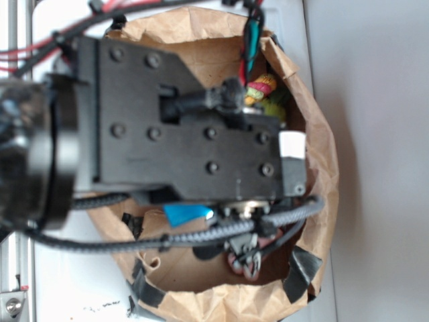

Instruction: Grab the blue block.

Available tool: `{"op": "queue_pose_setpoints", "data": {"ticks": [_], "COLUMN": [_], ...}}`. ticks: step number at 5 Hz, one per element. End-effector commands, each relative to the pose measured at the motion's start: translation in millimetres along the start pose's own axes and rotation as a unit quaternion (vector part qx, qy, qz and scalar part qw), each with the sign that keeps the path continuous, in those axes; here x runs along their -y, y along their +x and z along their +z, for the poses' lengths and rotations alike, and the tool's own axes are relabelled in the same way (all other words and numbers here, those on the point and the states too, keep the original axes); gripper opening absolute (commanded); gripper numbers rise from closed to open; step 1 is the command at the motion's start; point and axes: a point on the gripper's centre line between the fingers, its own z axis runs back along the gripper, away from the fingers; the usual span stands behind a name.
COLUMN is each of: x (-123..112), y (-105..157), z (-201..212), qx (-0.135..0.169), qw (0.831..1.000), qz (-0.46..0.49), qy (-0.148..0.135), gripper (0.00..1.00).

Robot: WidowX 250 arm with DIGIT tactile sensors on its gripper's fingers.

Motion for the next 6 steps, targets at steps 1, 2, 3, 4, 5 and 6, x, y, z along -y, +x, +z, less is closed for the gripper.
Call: {"op": "queue_pose_setpoints", "data": {"ticks": [1,2,3,4,5,6], "x": [-29,-36,-34,-27,-21,-19], "y": [19,20,18,10,4,2], "z": [59,76,87,93,91,90], "qx": [0.044,0.045,0.042,0.047,0.056,0.058], "qw": [0.998,0.997,0.995,0.994,0.993,0.993], "qz": [-0.05,-0.061,-0.07,-0.078,-0.082,-0.081], "qy": [-0.006,-0.027,-0.049,-0.061,-0.057,-0.06], "gripper": [0.0,0.0,0.0,0.0,0.0,0.0]}}
